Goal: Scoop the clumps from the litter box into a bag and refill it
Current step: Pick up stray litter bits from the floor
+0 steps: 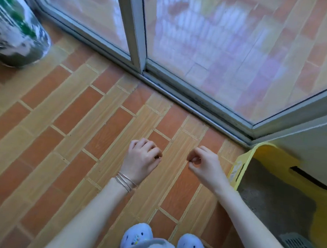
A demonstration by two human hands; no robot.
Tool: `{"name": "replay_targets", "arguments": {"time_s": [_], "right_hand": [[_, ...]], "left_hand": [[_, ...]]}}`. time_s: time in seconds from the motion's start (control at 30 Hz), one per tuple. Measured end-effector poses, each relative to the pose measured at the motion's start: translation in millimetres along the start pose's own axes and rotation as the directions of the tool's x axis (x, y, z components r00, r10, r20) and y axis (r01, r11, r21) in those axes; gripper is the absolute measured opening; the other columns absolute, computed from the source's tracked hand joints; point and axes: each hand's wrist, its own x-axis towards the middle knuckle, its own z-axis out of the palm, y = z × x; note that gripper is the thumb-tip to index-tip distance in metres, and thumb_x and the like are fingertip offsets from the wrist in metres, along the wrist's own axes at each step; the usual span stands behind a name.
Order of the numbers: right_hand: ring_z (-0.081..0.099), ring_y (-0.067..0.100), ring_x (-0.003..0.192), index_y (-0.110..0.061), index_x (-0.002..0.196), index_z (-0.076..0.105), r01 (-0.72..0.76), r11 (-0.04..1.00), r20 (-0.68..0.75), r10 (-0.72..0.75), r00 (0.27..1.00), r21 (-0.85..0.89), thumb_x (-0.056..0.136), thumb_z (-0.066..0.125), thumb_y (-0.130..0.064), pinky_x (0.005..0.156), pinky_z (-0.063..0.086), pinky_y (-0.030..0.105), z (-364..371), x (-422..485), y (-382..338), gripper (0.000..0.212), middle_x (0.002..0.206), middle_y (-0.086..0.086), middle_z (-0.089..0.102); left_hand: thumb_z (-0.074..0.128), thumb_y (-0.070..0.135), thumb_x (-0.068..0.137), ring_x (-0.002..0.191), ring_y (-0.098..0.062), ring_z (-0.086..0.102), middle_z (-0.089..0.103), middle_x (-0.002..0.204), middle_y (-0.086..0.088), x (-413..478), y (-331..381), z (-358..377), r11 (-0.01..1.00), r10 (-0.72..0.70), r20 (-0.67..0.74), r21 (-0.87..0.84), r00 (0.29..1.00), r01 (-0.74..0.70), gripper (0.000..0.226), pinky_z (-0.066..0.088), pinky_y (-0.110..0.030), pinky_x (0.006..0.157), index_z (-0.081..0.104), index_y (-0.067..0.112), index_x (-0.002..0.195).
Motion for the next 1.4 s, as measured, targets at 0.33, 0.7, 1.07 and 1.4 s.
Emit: {"name": "replay_targets", "arguments": {"time_s": [0.33,0.7,1.07,1.4], "right_hand": [[0.054,0.009,0.071,-0.013,0.078,0.061,0.192,0.979,-0.007,-0.192,0.981,-0.065,0.074,0.065,0.002,0.065,0.050,0.024,-185,-9,-236,0.016,0.079,-0.003,0.056],[0.061,0.014,0.073,-0.011,0.078,0.067,-0.035,0.996,0.007,0.036,0.999,-0.076,0.073,0.069,-0.001,0.072,0.052,0.031,-70,30,-99,0.011,0.077,0.000,0.065],[0.063,0.010,0.077,-0.016,0.087,0.071,-0.032,0.994,-0.021,0.030,0.999,-0.103,0.079,0.070,-0.013,0.073,0.048,0.022,120,112,71,0.009,0.085,-0.002,0.070],[0.060,0.022,0.082,-0.016,0.086,0.068,0.067,0.958,-0.121,-0.105,0.987,-0.279,0.081,0.068,-0.024,0.062,0.041,0.027,178,186,104,0.009,0.087,0.000,0.063]], "left_hand": [[0.077,0.025,0.069,0.078,-0.019,0.060,0.064,0.078,0.003,32,38,-309,0.988,-0.140,-0.094,0.047,0.986,0.145,0.014,0.047,-0.033,0.067,0.067,0.019,0.077],[0.086,0.022,0.061,0.077,-0.021,0.061,0.063,0.076,0.005,-3,-28,-145,0.984,-0.170,-0.074,0.047,0.983,0.174,0.023,0.048,-0.035,0.067,0.067,0.020,0.074],[0.088,0.022,0.058,0.075,-0.016,0.060,0.061,0.075,0.009,-44,-106,116,0.978,-0.202,0.032,-0.048,0.979,0.203,0.028,0.047,-0.033,0.067,0.065,0.023,0.073],[0.087,0.023,0.060,0.079,-0.016,0.058,0.061,0.079,0.008,-17,-132,200,0.986,-0.155,-0.032,-0.060,0.987,0.153,0.028,0.045,-0.033,0.071,0.065,0.022,0.077]]}}
